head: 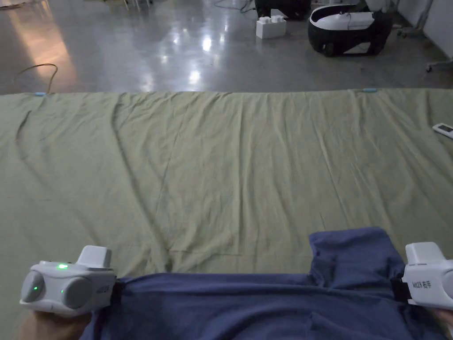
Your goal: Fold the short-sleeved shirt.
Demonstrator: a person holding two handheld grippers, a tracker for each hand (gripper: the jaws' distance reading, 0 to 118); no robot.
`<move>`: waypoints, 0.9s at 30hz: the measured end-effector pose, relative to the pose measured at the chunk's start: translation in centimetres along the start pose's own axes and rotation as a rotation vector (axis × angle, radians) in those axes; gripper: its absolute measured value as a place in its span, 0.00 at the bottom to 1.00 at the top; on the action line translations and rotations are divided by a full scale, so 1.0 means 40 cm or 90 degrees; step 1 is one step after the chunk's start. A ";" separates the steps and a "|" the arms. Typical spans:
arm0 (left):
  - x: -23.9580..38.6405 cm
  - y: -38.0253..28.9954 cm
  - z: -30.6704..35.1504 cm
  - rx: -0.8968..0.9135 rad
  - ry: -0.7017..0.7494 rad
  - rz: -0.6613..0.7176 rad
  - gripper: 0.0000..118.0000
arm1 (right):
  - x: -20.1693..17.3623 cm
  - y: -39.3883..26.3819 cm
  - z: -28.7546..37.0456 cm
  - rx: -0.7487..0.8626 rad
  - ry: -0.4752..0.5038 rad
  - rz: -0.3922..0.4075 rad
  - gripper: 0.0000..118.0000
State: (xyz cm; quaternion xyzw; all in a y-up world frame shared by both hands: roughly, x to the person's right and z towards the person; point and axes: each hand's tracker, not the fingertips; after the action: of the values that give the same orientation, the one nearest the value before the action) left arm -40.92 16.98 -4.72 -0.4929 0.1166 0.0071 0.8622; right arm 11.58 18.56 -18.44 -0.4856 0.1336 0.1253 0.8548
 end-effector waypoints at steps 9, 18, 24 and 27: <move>-0.135 -0.158 0.394 0.191 -0.126 0.062 0.07 | 0.081 -0.131 0.299 0.190 0.037 -0.038 0.02; -0.158 -0.491 0.505 0.155 -0.164 0.118 0.07 | 0.004 -0.505 0.528 0.200 0.051 -0.113 0.02; -0.139 -0.603 0.427 0.123 -0.156 0.159 0.08 | -0.015 -0.619 0.466 0.163 0.045 -0.172 0.02; -0.137 -0.621 0.408 0.141 -0.134 0.193 0.54 | -0.025 -0.626 0.451 0.161 0.038 -0.177 0.42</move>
State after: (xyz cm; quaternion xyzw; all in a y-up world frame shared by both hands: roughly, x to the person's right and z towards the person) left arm -39.93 18.66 25.46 -0.3683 0.0985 0.1755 0.9077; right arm 21.18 21.60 10.75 -0.3917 0.1055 -0.0263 0.9137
